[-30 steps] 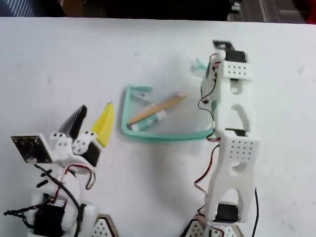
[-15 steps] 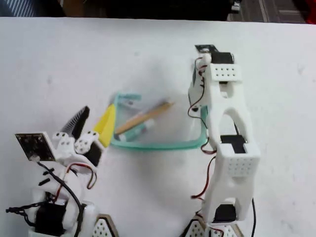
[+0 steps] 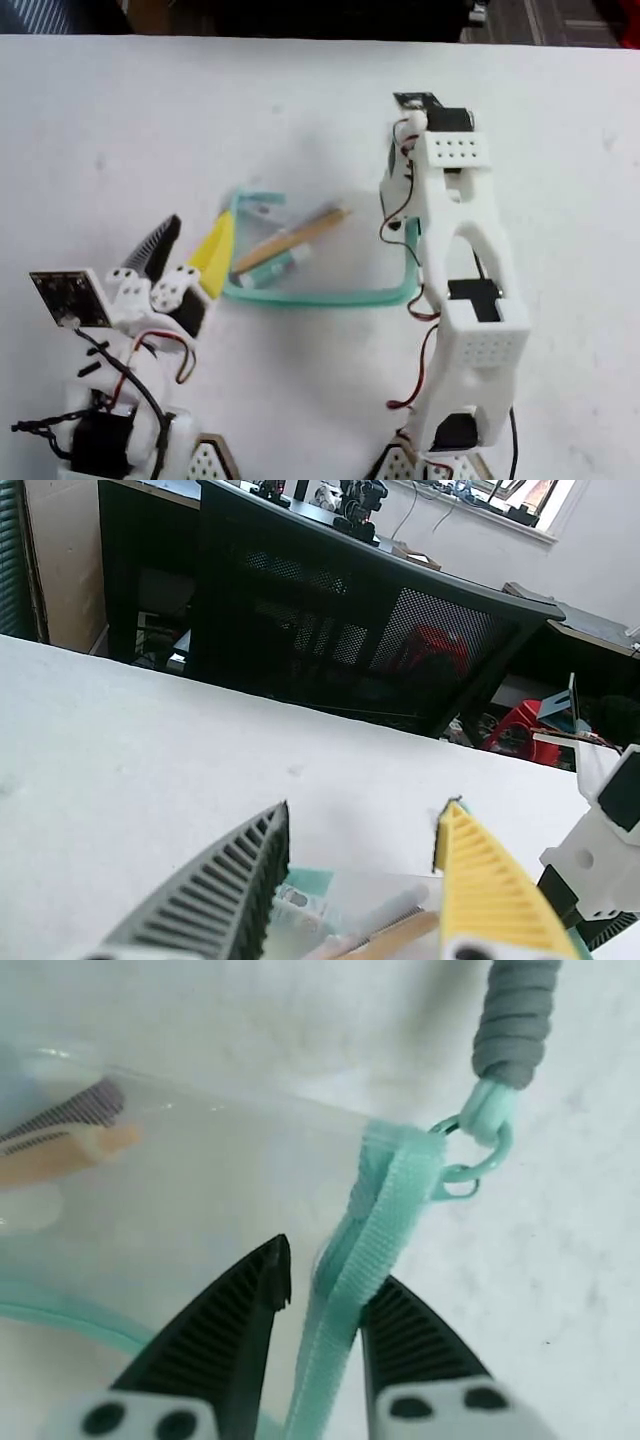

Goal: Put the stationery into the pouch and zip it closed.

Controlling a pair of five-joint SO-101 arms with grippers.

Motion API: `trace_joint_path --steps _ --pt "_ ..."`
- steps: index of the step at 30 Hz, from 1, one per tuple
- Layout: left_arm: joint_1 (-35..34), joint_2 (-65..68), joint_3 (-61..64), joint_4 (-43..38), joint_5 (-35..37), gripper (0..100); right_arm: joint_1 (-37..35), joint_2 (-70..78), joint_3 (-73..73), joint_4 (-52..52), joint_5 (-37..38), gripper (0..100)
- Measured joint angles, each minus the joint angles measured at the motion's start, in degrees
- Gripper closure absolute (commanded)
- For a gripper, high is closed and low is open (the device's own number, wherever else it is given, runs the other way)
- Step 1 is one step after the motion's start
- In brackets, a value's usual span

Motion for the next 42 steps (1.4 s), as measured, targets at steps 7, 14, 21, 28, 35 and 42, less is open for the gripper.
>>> trace_joint_path --steps 7,14,21,28,35,42 --pt "0.0 0.0 0.0 0.0 0.0 75 -2.2 0.18 0.26 0.44 0.18 52.1" --pt "0.0 0.0 0.0 -1.58 0.0 80 -2.02 -7.03 0.88 0.79 0.18 66.2" --pt "-1.58 0.26 -4.31 -3.25 -6.42 97 0.62 -25.49 1.32 0.88 0.18 84.9" --pt "-1.76 0.26 -20.48 7.47 -29.8 98 0.18 -44.4 1.32 0.88 0.18 92.5" --pt "-3.78 17.58 -42.37 25.85 -41.41 98 -5.8 -61.89 -5.01 0.97 0.18 95.4" --pt "-6.77 37.19 -71.65 49.23 -41.76 98 -8.97 -82.81 -6.51 1.14 0.18 95.2"
